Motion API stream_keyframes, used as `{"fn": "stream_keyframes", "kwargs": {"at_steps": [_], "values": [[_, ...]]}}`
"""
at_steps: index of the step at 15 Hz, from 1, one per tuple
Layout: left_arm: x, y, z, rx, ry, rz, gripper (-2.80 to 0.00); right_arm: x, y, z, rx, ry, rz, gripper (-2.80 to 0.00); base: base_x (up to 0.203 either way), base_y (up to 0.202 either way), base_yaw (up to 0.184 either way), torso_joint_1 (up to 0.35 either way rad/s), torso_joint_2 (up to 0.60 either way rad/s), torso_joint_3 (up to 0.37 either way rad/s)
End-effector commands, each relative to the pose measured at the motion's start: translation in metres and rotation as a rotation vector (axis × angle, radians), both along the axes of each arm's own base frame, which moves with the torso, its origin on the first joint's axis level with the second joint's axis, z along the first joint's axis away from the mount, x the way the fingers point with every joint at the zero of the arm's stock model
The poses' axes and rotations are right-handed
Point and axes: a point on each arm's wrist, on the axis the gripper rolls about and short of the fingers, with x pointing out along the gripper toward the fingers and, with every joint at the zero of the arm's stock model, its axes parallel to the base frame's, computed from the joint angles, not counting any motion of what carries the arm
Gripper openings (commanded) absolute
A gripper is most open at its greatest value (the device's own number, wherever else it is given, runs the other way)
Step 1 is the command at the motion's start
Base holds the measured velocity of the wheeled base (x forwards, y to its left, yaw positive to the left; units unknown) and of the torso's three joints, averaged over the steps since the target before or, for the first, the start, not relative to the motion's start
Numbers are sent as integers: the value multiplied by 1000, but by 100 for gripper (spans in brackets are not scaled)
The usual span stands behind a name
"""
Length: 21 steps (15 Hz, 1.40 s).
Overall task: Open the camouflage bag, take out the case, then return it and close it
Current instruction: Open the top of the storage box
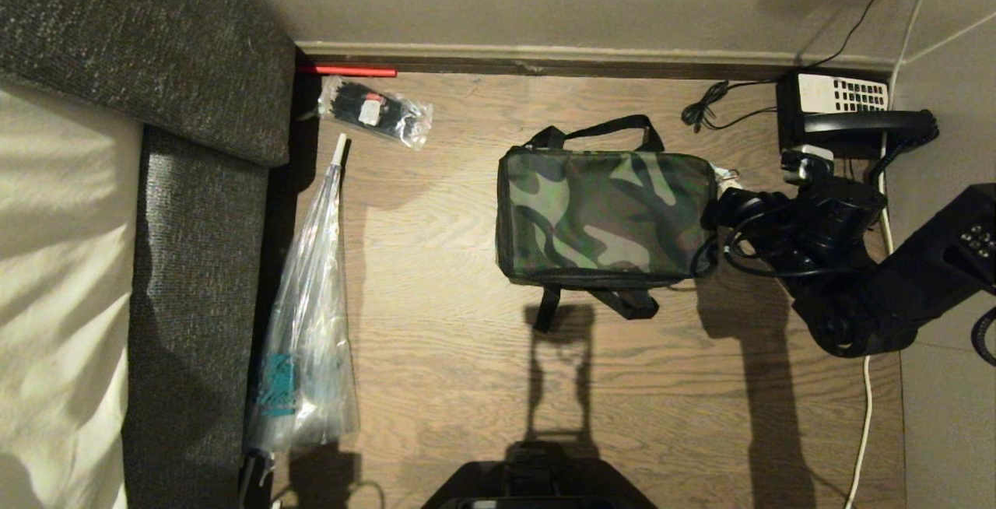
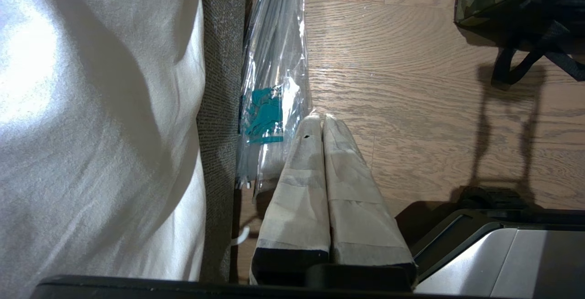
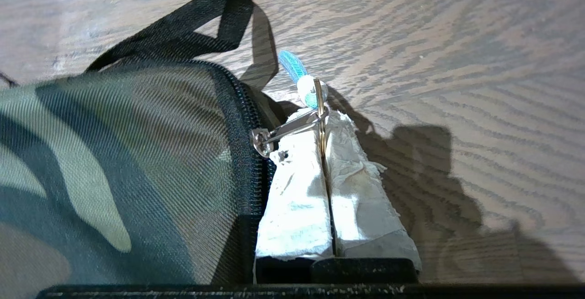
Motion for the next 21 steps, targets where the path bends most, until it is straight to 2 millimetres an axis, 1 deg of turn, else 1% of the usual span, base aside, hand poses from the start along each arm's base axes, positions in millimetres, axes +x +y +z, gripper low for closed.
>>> {"fn": "stream_keyframes", "kwargs": {"at_steps": [1,4,21], "values": [[0,0,0,0,1,0,-280,0,-3,3,12,-13,-5,-280,0,0,0,0,0,0],[0,0,0,0,0,0,-280,1,-4,6,57,-21,4,-280,0,0,0,0,0,0],[0,0,0,0,0,0,-280,6,-5,17,111,-25,12,-280,0,0,0,0,0,0]]}}
